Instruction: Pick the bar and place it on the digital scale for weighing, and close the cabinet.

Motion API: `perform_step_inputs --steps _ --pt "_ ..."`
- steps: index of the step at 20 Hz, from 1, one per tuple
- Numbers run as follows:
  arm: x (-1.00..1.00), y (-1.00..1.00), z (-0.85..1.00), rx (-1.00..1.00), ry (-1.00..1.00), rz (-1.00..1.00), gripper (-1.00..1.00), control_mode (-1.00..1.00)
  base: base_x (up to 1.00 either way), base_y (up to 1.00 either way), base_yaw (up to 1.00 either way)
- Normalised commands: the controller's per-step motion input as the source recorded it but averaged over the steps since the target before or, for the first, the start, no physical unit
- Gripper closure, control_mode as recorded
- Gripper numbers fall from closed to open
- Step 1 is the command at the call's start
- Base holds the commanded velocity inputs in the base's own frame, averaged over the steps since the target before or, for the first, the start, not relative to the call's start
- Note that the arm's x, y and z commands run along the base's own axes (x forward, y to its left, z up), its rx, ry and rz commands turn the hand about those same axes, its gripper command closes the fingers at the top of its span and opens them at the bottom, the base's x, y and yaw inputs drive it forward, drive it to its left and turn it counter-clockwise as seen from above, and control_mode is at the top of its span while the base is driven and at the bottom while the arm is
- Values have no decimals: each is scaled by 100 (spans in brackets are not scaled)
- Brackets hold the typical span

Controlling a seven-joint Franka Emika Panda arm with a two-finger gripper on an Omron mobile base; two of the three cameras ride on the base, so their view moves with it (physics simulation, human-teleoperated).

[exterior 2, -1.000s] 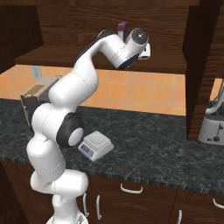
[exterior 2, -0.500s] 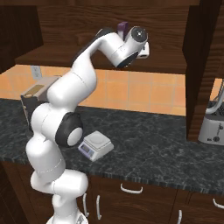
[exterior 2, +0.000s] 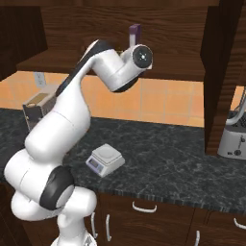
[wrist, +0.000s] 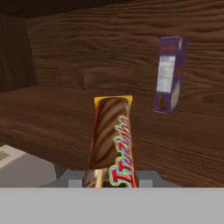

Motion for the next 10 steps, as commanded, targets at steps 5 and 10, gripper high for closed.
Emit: perform_step_inputs --steps 5,10 --pt "-100 72 13 5 5 0 100 -100 0 0 0" --pt "-100 65 1 6 17 7 100 -100 0 0 0"
